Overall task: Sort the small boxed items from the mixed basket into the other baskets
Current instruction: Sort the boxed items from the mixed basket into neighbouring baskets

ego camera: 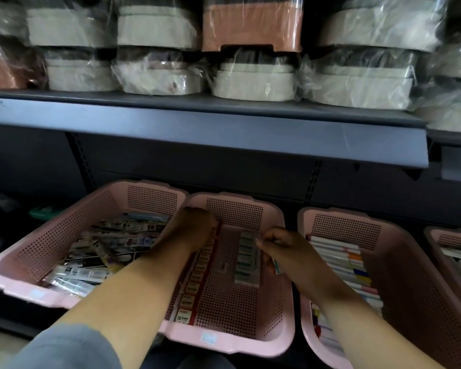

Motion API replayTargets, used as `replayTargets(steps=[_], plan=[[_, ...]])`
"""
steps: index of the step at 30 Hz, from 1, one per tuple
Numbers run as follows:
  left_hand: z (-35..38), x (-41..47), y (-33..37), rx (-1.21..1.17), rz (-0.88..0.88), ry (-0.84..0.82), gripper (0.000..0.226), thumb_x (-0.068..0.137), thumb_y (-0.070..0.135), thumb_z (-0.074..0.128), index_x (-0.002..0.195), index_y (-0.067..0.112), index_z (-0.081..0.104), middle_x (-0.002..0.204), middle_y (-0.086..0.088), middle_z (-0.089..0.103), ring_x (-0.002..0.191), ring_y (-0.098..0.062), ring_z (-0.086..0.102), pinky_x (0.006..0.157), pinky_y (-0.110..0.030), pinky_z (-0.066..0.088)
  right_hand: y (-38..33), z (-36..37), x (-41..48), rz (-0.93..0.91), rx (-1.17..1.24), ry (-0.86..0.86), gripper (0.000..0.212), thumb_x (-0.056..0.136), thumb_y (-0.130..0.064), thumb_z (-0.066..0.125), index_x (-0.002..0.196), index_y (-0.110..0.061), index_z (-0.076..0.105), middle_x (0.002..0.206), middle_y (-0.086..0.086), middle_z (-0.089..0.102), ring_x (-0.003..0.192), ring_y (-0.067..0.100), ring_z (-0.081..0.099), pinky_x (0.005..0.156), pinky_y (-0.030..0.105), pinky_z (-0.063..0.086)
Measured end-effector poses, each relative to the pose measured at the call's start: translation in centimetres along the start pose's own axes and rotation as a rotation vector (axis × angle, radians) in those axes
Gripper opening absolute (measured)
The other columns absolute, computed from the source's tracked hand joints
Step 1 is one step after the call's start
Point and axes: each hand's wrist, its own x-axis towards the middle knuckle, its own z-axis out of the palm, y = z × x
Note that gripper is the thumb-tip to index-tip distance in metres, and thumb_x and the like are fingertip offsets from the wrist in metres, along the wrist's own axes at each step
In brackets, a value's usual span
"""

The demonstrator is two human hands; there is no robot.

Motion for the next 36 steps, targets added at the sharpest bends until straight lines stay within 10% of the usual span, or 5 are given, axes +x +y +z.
replayTargets(steps=[24,29,36], plan=[[-0.3,-1.4,0.8,0.224,0.277,0.022,0.024,0.092,0.032,0.056,0.086,0.037,0.079,0.077,0.017,0.075,0.064,0.003,0.069,0.063,-0.026,0.053,-0.4,-0.2,-0.7,0.003,-0.033,-0.025,0.01,0.094,-0.008,0.056,0.09,-0.007,0.065,0.065,0.011,0.062,0.056,0.015,0.057,0.054,0.021,0.043],[-0.8,0.8,0.9,0.67,0.427,0.004,0.017,0.094,0.034,0.067,0.107,0.033,0.077,0.107,0.01,0.071,0.106,-0.013,0.065,0.087,-0.027,0.049,-0.9,-0.9,-1.1,0.031,-0.01,-0.075,0.034,0.083,0.007,0.044,0.099,-0.015,0.065,0.082,0.007,0.065,0.071,0.012,0.06,0.062,0.019,0.046],[-1.1,-4.1,4.0,0.661,0.728,-0.021,0.018,0.092,0.046,0.068,0.11,0.047,0.072,0.101,0.025,0.071,0.095,0.008,0.061,0.091,-0.026,0.053,-0.9,-0.2,-0.1,0.024,0.204,-0.077,0.058,0.088,0.015,0.055,0.12,-0.033,0.058,0.108,0.004,0.072,0.094,0.017,0.072,0.077,0.032,0.06]])
